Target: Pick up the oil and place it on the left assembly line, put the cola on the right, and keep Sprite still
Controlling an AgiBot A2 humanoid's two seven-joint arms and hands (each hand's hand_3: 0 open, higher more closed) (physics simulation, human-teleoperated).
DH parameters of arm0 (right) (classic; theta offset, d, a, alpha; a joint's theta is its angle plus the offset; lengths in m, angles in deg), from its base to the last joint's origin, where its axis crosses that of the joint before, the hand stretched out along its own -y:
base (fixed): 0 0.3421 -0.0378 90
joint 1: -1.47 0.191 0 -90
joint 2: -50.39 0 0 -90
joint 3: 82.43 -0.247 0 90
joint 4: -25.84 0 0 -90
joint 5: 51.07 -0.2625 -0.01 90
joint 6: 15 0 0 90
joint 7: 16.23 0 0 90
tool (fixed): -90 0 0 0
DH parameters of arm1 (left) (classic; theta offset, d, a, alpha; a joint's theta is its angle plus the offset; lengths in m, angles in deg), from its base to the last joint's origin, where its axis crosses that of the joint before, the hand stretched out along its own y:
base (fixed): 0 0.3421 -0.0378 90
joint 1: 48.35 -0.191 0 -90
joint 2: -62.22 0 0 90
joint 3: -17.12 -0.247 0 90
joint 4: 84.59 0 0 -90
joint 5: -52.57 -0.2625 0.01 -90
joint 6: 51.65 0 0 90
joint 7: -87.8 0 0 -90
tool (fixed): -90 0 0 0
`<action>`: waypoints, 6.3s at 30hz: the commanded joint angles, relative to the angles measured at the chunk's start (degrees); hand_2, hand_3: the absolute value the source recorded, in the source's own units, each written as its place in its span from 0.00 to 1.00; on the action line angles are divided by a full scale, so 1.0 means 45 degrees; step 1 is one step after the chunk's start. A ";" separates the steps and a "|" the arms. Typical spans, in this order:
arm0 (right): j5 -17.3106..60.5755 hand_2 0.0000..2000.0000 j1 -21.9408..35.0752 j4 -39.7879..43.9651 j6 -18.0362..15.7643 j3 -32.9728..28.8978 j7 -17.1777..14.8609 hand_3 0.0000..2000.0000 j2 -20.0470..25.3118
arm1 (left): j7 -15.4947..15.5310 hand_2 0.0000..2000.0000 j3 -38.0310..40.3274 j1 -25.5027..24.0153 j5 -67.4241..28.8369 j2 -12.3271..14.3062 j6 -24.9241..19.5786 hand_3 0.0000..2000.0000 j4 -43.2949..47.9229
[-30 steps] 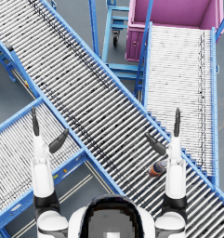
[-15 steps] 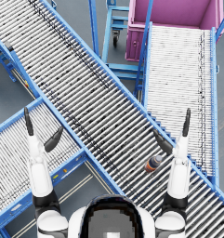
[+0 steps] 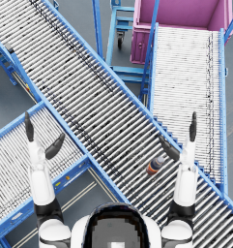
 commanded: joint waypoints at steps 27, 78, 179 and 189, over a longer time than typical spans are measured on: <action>-0.0528 0.00 -0.0501 -0.0009 0.0000 -0.0117 0.0000 0.00 0.0323 | 0.0000 0.00 -0.0053 -0.0396 0.0528 0.0268 0.0000 0.00 0.0196; -0.0504 1.00 0.0830 1.3669 0.0602 0.6628 0.0143 1.00 0.2503 | 0.0000 0.00 -0.0610 -0.0711 0.0528 0.0761 0.0000 0.00 -0.0331; -0.5611 0.00 -0.1637 0.1697 -0.1261 0.4113 -0.1277 0.00 -0.1268 | -0.1272 0.00 -0.4923 -0.2106 0.5605 -0.0892 0.1275 0.00 -0.1488; -0.5644 0.00 -0.1644 0.1701 -0.1269 0.4133 -0.1285 0.00 -0.1285 | -0.1281 0.00 -0.4950 -0.2114 0.5638 -0.0904 0.1284 0.00 -0.1502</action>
